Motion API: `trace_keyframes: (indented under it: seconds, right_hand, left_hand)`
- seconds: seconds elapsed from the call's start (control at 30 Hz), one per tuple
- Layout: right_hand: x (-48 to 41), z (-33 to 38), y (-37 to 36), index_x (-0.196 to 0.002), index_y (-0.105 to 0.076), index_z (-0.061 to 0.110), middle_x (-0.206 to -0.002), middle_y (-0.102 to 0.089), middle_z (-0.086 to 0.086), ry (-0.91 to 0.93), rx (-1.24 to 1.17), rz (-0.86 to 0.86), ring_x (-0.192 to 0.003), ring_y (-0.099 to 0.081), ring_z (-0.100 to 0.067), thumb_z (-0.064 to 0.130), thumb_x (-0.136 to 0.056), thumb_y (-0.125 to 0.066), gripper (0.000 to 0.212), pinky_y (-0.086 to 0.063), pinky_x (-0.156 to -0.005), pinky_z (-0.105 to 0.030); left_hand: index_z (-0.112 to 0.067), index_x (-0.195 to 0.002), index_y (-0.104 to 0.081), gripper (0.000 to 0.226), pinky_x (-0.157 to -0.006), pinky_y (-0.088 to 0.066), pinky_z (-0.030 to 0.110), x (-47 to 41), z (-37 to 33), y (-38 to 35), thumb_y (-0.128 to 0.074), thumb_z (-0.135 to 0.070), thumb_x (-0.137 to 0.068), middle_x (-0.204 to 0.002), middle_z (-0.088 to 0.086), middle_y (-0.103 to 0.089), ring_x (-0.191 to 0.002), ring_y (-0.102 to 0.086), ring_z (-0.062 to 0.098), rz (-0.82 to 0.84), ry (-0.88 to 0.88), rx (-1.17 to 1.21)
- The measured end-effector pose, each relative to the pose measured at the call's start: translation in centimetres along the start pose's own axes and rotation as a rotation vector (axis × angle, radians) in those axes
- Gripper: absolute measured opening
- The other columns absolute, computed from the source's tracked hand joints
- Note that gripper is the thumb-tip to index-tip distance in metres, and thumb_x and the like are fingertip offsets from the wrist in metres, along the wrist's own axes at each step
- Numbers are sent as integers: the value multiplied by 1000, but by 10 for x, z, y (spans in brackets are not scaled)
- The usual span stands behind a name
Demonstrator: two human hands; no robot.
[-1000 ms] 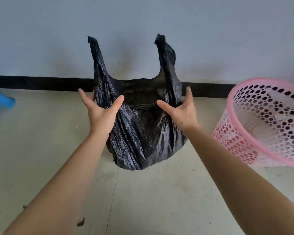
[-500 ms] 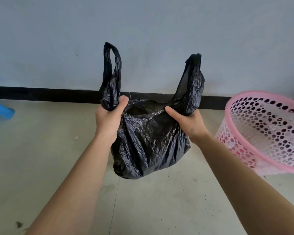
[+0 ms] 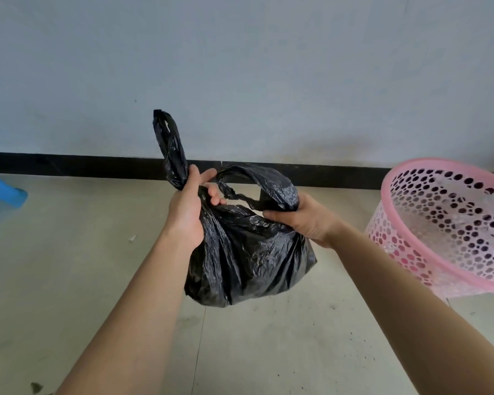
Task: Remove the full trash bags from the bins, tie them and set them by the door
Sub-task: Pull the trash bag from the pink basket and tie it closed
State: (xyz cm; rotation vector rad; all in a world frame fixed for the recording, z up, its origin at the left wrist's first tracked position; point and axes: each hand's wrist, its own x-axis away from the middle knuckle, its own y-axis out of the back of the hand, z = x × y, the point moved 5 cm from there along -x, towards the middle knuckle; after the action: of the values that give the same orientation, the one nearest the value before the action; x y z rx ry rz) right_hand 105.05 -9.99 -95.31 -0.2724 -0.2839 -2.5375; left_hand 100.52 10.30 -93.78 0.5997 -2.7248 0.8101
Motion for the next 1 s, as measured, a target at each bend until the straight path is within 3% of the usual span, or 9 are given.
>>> trace_keyframes:
  seconds: [0.13,0.23,0.37,0.5,0.67,0.73,0.83,0.9,1.0]
  right_hand:
    - [2,4,-5,-102,-72,12,-101,-76,-12,34,-28,12,-95,-72,-27,18,-88,-75,16,-57,-92,-39]
    - [4,6,-6,-97,-70,14,-83,-76,-1,38,-76,-22,-77,-72,-14,13,-92,-69,5,-59,-77,-25]
    - [2,11,-6,-100,-68,14,-88,-74,-7,53,154,-38,-84,-71,-22,18,-85,-77,19,-60,-83,-35]
    - [3,15,-9,-102,-57,28,-86,-66,7,143,599,-120,-78,-63,-10,19,-80,-72,28,-51,-73,-28]
    - [3,-8,-19,-104,-59,24,-90,-66,6,55,661,81,-87,-64,-16,23,-100,-52,8,-48,-80,-32]
    - [5,-11,-21,-108,-63,23,-99,-70,4,11,587,130,-95,-66,-16,33,-103,-50,17,-50,-89,-33]
    - [8,-14,-16,-114,-68,12,-107,-74,-5,-71,61,135,-96,-71,-17,24,-101,-57,21,-55,-89,-27]
    - [10,-15,-9,-112,-69,8,-106,-74,-14,-132,-197,97,-93,-71,-23,16,-99,-58,19,-58,-85,-29]
    - [9,-6,-1,-100,-68,11,-96,-71,-14,-92,-230,-1,-85,-68,-21,14,-100,-54,15,-57,-75,-24]
  left_hand:
    - [-22,-67,-56,34,-68,-44,27,4,0,2,-78,-42,-84,-55,-3,-33,-52,-35,13,206,-29,-235]
    - [-23,-60,-60,29,-74,-46,30,12,3,0,-79,-15,-81,-54,-2,-39,-53,-44,13,341,-20,-296]
    - [-23,-73,-72,17,-73,-44,35,10,4,-1,-79,-11,-83,-65,-9,-62,-59,-50,9,89,-129,-439]
    - [-15,-76,-56,24,-72,-49,40,4,-5,10,-69,-28,-92,-49,-6,-46,-46,-45,11,-248,-178,-212]
    - [-15,-68,-49,38,-60,-53,35,4,-7,6,-66,-33,-97,-53,-2,-42,-47,-47,16,-209,-169,22]
    - [-15,-73,-48,32,-49,-44,29,3,2,8,-66,-27,-96,-52,-4,-31,-44,-33,12,-204,-78,93]
    - [-17,-66,-48,31,-43,-31,23,0,1,14,-65,-12,-90,-54,-7,-25,-44,-23,9,-142,-4,49]
    - [-18,-57,-45,34,-47,-28,22,-1,-1,16,-60,-1,-83,-59,-6,-22,-49,-20,9,2,49,77]
    - [-13,-84,-47,17,-59,-34,27,8,5,9,-61,-8,-77,-70,-3,-22,-62,-18,13,340,145,70]
